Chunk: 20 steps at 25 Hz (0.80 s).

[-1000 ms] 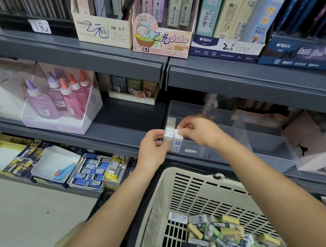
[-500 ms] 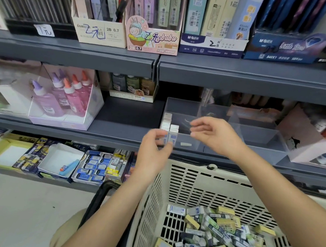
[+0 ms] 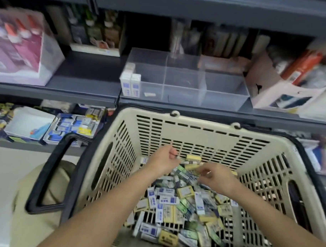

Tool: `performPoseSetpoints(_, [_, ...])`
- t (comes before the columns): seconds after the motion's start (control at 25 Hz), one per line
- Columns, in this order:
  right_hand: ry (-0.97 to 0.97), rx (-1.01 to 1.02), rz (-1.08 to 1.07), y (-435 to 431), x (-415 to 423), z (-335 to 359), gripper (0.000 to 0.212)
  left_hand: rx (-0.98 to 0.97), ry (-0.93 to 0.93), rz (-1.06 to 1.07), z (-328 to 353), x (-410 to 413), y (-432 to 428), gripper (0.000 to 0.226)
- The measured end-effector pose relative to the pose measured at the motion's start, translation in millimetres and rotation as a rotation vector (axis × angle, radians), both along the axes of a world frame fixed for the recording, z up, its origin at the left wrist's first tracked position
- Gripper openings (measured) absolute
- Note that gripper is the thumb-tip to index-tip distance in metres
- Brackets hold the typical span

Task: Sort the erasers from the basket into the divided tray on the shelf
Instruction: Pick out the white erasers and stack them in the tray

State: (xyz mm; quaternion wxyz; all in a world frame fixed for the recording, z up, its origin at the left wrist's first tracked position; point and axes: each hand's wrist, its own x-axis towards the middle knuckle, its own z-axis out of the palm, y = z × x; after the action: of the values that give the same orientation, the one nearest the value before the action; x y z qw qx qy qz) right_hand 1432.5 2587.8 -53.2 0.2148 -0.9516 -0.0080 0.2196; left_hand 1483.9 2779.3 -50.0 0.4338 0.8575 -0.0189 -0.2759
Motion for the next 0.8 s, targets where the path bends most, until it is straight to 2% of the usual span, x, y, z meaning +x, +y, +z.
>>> performPoseSetpoints(0.16, [0.036, -0.077, -0.005, 16.3, -2.6, -26.6, 0.029, 0.174, 0.100, -0.005, -40.4, -4.1, 24.5, 0.029])
performPoseSetpoints(0.28, [0.047, -0.017, 0.014, 24.5, -1.9, -34.0, 0.042, 0.242, 0.124, 0.046, -50.8, -5.8, 36.4, 0.034])
performPoseSetpoints(0.36, [0.042, -0.007, 0.006, 24.2, -3.9, -36.2, 0.044, 0.243, 0.099, 0.051, -53.3, -8.5, 37.2, 0.039])
performPoseSetpoints(0.44, [-0.031, -0.111, -0.010, 27.6, -8.6, -40.7, 0.040, 0.200, 0.077, 0.006, -53.5, -10.3, 35.5, 0.048])
performPoseSetpoints(0.56, [-0.054, -0.131, -0.046, 38.7, -10.1, -46.1, 0.031, 0.154, 0.137, -0.076, -52.2, -11.6, 30.9, 0.053])
performPoseSetpoints(0.64, [0.036, -0.099, -0.098, 41.5, -6.8, -44.5, 0.029, 0.211, 0.112, -0.063, -48.8, -11.2, 29.0, 0.041])
performPoseSetpoints(0.68, [0.095, -0.081, -0.132, 40.4, -4.9, -43.7, 0.029, 0.240, 0.104, -0.044, -46.4, -9.8, 29.4, 0.027])
performPoseSetpoints(0.76, [0.222, -0.014, -0.210, 35.7, -5.4, -39.0, 0.018, 0.214, 0.251, -0.028, -38.3, -7.6, 31.0, 0.003])
performPoseSetpoints(0.8, [0.284, 0.038, -0.247, 33.6, -8.1, -35.1, 0.015, 0.180, 0.395, -0.072, -33.6, -9.4, 30.9, 0.011])
